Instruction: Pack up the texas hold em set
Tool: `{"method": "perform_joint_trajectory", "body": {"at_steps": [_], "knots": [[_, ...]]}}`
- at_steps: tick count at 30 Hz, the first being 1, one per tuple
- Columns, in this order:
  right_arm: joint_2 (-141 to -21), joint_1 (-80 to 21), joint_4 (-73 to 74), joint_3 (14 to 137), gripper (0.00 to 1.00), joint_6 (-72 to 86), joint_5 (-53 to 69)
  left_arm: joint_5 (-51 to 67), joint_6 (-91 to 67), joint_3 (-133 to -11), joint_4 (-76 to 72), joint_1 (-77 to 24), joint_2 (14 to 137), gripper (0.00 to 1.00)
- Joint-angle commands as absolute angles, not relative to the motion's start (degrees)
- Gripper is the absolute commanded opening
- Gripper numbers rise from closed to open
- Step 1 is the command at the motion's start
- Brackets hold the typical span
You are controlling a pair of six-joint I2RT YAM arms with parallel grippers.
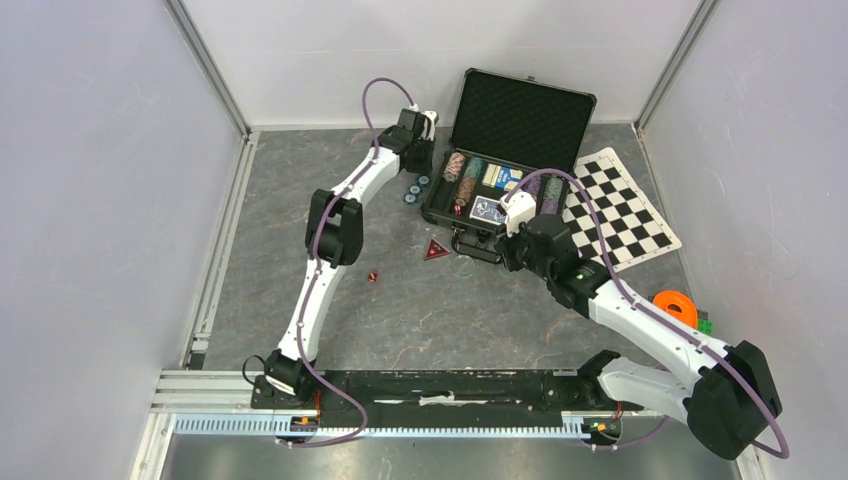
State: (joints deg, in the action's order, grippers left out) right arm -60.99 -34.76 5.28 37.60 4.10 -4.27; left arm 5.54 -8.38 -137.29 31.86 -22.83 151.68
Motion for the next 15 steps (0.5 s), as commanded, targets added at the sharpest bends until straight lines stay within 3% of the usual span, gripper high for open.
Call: {"method": "perform_joint_trajectory", "body": {"at_steps": [1,10,15], "knots": [[-59.1,-34.8,4.7,37.5,0.28,5.6,-2.6,2.4,-4.1,-134.0,38.8,-24.7,150.1,0.29],[-56.9,-34.8,5.1,36.8,0.28,6.0,-2.5,-5.5,-2.7,-131.5,39.4,-25.5,149.3,0.3],[-56.7,-34.8,5.1,36.9,0.28,6.3,-1.6,-10.4,-1.7,-131.3,39.5,-25.8,149.4,0.36]]}}
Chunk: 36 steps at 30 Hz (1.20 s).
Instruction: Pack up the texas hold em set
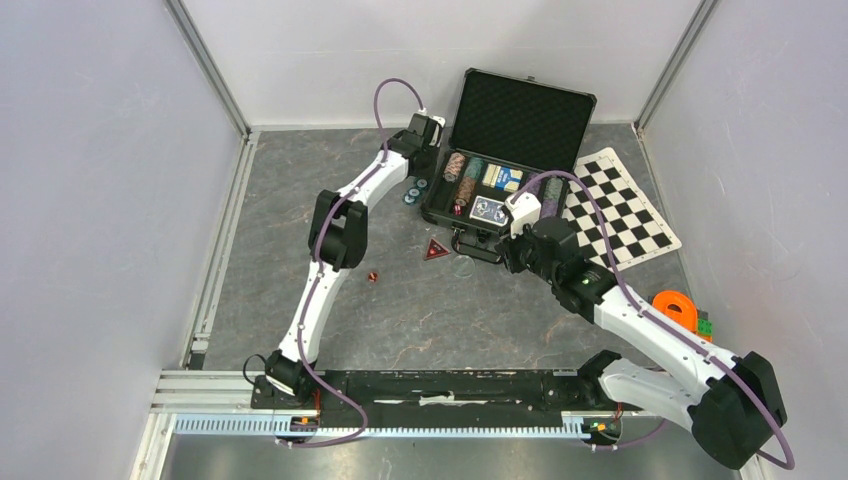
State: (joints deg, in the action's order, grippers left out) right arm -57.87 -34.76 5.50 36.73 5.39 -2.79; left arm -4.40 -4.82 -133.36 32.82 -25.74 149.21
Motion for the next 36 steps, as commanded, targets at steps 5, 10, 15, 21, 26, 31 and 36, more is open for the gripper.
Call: {"method": "perform_joint_trajectory", "body": {"at_steps": [5,10,15,21,26,31,36], "knots": [[-56.4,-34.8,4.9,36.8,0.28,6.4,-1.3,-9.7,-0.9,-130.0,40.5,-25.9,149.2,0.34],[-56.9,-34.8,4.9,37.1,0.28,6.6,-0.5,-10.5,-0.1,-127.1,40.4,-26.4,147.8,0.31],[-56.7,-34.8,4.8,36.7,0.28,6.9,-0.1,-11.5,1.6,-123.5,40.4,-27.4,145.6,0.3],[-56.5,-34.8,4.7,36.2,0.28,7.3,-0.2,-13.4,1.4,-117.6,40.0,-27.6,142.0,0.3],[-55.8,-34.8,4.4,35.6,0.28,7.7,2.4,-14.3,0.6,-109.6,37.3,-27.6,137.1,0.3],[-55.1,-34.8,4.0,35.2,0.28,8.0,3.8,-13.6,-0.8,-101.9,35.2,-28.4,132.7,0.29],[-54.0,-34.8,3.7,34.0,0.28,8.5,5.0,-13.0,-3.2,-96.0,33.4,-28.7,129.2,0.29]]}}
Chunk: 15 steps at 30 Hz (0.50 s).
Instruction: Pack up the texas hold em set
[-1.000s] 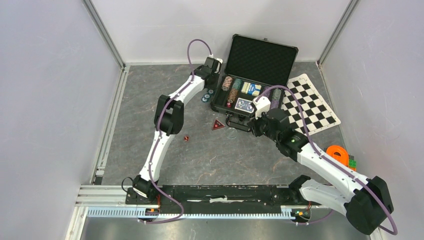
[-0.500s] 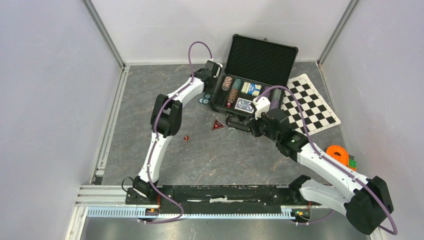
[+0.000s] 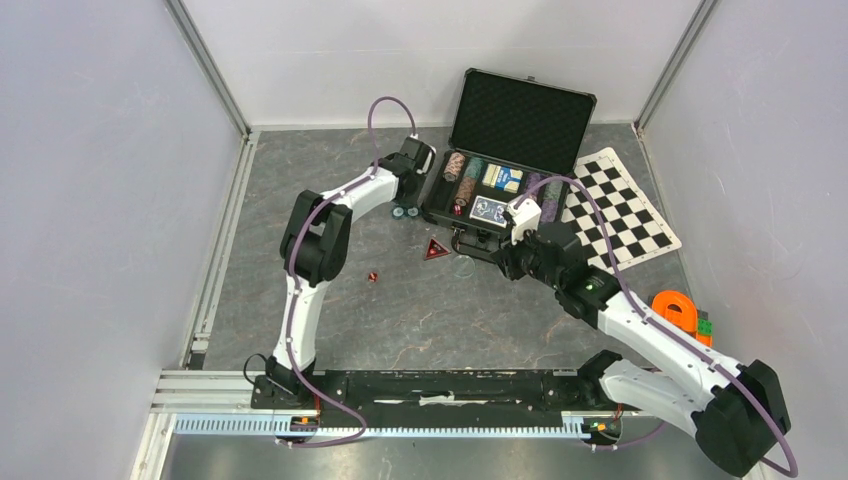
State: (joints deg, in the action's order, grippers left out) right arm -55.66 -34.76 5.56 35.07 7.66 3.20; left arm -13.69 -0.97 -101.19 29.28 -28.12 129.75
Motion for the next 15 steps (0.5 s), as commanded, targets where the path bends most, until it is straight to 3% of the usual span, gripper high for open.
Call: {"method": "perform_joint_trajectory", "body": {"at_steps": [1,7,15], "knots": [[-53.7,-34.8,3.6,33.9,0.28,8.7,5.2,-13.0,-3.4,-95.4,33.3,-28.7,128.7,0.29],[-52.4,-34.8,3.8,33.1,0.28,9.2,5.7,-11.9,-4.9,-91.6,29.1,-28.7,123.8,0.28],[-52.6,-34.8,3.9,33.1,0.28,9.3,5.9,-11.2,-7.2,-96.0,28.6,-28.7,119.0,0.3]]}}
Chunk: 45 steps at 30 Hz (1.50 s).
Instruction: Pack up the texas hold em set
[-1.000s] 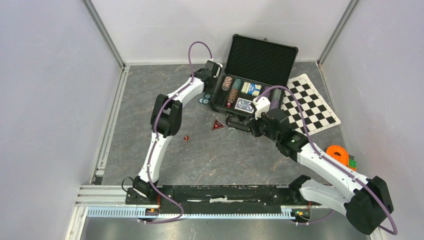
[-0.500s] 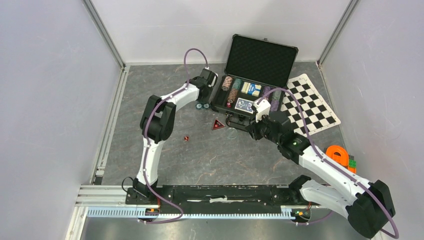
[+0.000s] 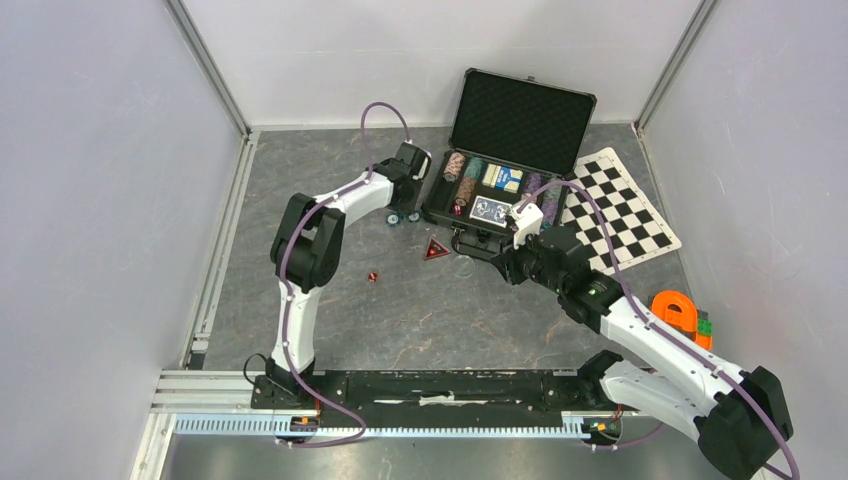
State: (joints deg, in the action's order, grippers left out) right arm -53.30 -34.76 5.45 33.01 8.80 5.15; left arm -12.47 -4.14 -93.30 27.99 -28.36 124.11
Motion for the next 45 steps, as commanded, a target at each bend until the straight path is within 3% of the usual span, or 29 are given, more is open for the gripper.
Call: {"method": "perform_joint_trajectory", "body": {"at_steps": [1,13,26,38,45], "knots": [[-52.6,-34.8,3.9,33.2,0.28,9.3,5.9,-11.3,-7.4,-96.7,28.8,-28.7,118.9,0.3],[-52.1,-34.8,2.0,32.8,0.29,6.6,5.1,-13.2,-10.5,-107.1,29.8,-25.9,124.9,0.35],[-53.4,-34.8,2.0,33.6,0.29,5.5,5.6,-12.3,-9.9,-127.9,38.1,-24.8,141.4,0.36],[-53.3,-34.8,1.9,33.7,0.3,5.7,8.5,-15.4,-11.2,-120.1,38.8,-24.8,140.7,0.36],[-52.5,-34.8,2.1,32.1,0.3,6.9,9.0,-11.2,-12.7,-114.1,40.8,-24.8,138.0,0.36]]}}
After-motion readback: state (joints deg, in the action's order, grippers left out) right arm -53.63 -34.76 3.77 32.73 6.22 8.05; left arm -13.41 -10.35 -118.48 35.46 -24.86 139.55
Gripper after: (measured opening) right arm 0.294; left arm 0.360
